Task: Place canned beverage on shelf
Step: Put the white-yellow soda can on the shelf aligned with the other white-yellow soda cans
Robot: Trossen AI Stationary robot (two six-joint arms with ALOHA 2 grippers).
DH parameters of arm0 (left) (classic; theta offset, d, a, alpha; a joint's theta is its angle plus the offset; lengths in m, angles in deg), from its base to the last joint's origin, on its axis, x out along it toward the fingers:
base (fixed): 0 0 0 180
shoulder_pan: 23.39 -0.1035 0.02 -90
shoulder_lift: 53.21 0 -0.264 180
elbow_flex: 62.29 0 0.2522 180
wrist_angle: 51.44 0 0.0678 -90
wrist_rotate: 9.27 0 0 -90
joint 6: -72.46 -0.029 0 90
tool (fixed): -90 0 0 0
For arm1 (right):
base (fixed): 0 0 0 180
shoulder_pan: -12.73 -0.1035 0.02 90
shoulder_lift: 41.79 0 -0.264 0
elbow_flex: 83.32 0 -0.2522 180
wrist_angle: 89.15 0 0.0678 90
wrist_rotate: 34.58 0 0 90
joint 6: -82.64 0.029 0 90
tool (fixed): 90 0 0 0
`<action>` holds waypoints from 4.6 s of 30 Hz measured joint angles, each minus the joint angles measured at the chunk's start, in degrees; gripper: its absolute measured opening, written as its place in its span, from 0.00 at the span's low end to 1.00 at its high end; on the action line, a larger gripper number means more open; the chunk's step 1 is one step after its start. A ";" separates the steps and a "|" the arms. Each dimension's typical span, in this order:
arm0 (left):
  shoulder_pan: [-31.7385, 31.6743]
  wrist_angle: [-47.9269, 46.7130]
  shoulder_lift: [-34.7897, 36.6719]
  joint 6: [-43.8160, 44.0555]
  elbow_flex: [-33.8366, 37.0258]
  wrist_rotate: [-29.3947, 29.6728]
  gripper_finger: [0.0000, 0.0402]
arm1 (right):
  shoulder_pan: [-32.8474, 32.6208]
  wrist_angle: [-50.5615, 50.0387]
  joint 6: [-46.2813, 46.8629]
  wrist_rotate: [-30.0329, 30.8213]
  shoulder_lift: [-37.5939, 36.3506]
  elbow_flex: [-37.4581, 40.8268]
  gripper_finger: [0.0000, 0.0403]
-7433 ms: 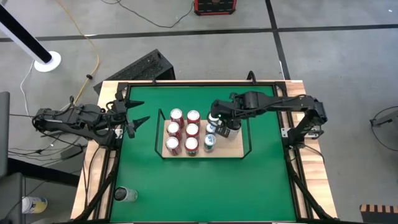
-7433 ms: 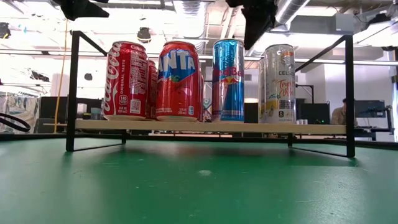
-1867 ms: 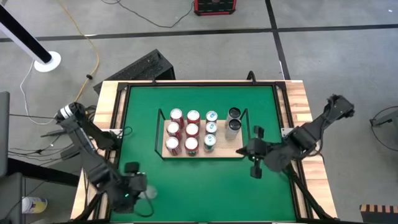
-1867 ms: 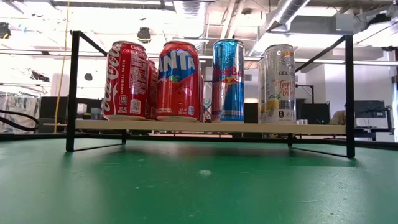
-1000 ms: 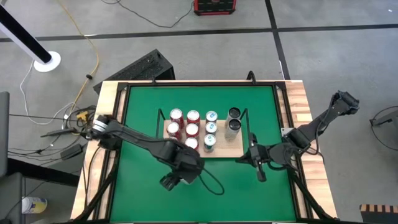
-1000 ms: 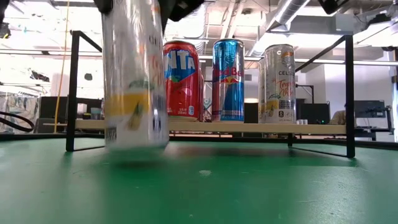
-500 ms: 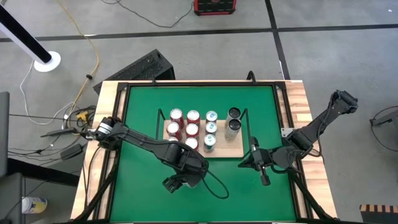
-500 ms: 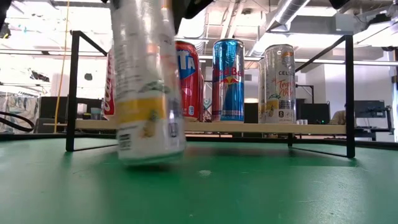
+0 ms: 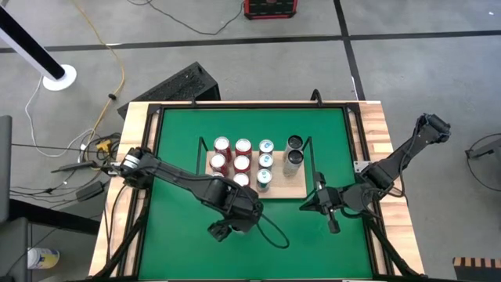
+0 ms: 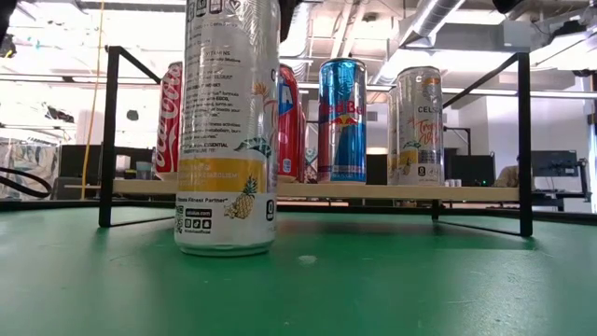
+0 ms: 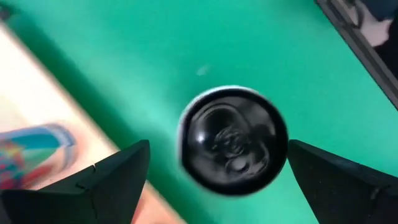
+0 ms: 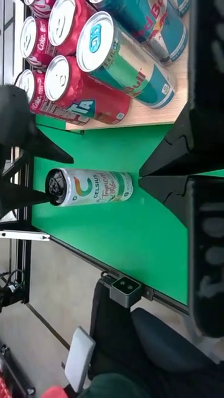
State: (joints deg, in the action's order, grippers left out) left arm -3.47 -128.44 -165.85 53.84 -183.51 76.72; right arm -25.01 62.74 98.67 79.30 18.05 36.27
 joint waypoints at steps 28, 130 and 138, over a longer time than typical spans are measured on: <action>4.51 -2.88 1.07 81.95 -9.08 12.34 0.91 | -0.07 -3.80 -1.64 -4.29 0.04 -0.07 0.05; 2.89 -6.43 -8.22 27.27 -13.05 4.26 0.91 | -0.15 -8.17 0.39 -12.04 0.02 0.02 0.07; 2.84 -14.92 -8.05 28.40 -21.16 6.34 0.91 | 0.00 -8.10 0.44 -12.02 0.02 0.02 0.07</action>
State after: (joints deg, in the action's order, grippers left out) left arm -0.62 -143.36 -173.91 82.25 -204.67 83.06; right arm -25.01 54.64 99.11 67.27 18.07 36.29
